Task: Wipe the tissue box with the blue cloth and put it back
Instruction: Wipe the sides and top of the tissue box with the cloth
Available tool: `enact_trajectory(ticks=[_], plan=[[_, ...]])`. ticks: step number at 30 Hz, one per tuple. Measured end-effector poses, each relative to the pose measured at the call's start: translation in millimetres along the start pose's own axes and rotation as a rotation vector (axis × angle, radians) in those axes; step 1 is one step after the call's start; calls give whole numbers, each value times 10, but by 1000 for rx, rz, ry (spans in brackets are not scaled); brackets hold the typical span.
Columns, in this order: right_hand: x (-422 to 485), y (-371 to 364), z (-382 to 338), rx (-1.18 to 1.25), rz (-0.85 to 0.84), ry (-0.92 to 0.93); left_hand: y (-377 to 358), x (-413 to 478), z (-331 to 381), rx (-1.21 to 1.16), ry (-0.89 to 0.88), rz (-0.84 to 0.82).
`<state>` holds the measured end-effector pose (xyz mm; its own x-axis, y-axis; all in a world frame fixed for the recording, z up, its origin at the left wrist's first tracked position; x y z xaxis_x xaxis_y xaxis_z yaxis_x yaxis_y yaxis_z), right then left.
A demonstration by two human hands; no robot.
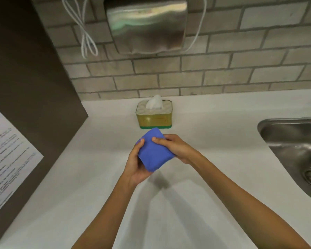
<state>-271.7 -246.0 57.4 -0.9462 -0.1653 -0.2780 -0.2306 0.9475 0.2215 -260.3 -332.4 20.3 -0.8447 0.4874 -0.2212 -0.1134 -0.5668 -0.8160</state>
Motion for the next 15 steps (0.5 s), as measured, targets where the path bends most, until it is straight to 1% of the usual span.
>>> enact_trajectory(ticks=[4, 7, 9, 11, 12, 13, 15], plan=[[406, 83, -318, -277, 227, 116, 251, 112, 349, 31, 11, 66], [701, 252, -357, -344, 336, 99, 557, 246, 576, 105, 49, 250], [905, 473, -274, -252, 408, 53, 793, 354, 749, 137, 49, 375], [1092, 760, -111, -104, 502, -9, 962, 495, 940, 84, 30, 430], [1174, 902, -17, -71, 548, -42, 1054, 583, 1041, 56, 19, 457], [1261, 1021, 78, -70, 578, -76, 1142, 681, 1151, 47, 0, 486], [1426, 1157, 229, -108, 581, -137, 1300, 876, 1382, 112, -56, 561]])
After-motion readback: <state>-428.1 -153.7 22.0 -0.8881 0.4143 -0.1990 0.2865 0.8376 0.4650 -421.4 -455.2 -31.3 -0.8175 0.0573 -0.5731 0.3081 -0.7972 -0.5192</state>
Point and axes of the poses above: each hand's wrist, its own x-axis towards the middle knuckle, its own y-axis out of the back of the hand, z = x × y, the point moved 9 cm from there along x, towards the middle knuckle, and after that the axes turned 9 degrees about -x, right-handed, at the moved point
